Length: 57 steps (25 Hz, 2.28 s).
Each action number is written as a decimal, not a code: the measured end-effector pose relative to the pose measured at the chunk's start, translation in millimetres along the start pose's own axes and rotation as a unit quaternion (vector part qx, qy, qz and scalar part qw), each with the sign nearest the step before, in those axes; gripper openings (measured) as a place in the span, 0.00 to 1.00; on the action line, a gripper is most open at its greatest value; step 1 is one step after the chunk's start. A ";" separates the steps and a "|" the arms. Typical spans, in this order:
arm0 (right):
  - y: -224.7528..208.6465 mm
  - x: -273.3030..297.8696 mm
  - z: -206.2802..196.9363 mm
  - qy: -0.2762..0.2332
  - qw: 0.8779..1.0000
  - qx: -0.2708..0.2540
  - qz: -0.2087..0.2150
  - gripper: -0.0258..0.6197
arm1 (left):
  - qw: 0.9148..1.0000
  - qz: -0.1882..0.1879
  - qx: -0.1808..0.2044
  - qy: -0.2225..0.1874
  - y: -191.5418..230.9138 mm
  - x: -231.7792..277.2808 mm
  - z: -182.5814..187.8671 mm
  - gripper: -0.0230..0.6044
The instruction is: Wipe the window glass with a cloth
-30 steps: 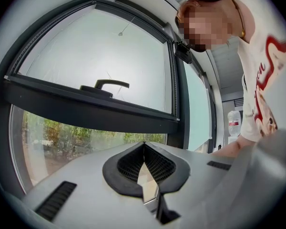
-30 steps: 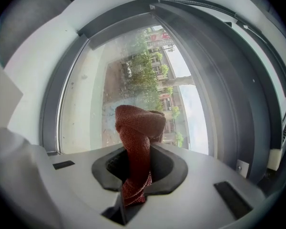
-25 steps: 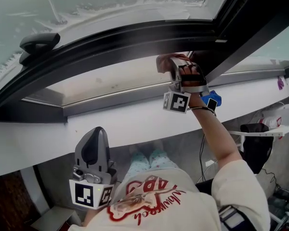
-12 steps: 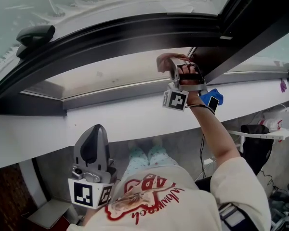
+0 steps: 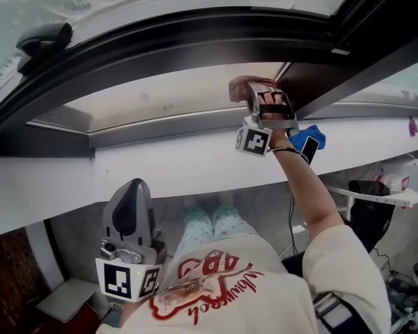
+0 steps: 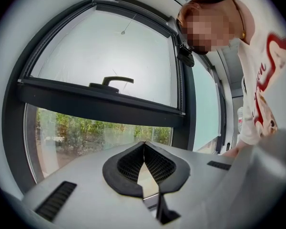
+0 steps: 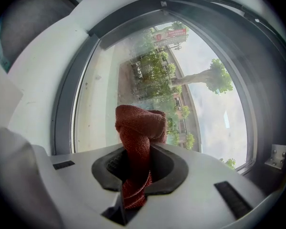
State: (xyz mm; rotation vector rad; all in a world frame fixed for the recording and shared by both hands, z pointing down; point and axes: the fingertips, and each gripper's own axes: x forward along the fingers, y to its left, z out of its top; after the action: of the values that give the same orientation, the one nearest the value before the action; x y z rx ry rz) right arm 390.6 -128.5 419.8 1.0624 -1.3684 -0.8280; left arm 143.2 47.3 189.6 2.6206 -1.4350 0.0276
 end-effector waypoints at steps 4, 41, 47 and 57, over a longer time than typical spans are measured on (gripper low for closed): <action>15.1 3.2 1.8 -0.004 1.000 0.013 0.022 0.15 | 1.000 -0.001 -0.004 0.000 -3.5 2.1 -1.9 0.07; 131.2 47.1 -9.8 0.039 0.993 0.044 0.107 0.16 | 0.998 0.047 -0.009 0.037 2.8 -2.0 -28.9 0.07; 145.3 54.3 -11.9 0.046 0.992 0.039 0.115 0.16 | 0.998 0.054 -0.013 0.043 3.6 -4.1 -35.4 0.07; 169.9 62.4 -14.5 0.051 0.988 0.042 0.138 0.16 | 0.996 0.066 -0.023 0.053 4.4 -8.6 -46.6 0.07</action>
State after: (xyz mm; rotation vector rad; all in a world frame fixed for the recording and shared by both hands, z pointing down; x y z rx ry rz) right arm 388.2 -127.6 601.3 0.9393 -1.4328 -0.5110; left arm 137.5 58.8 235.4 2.4442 -1.5499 0.1455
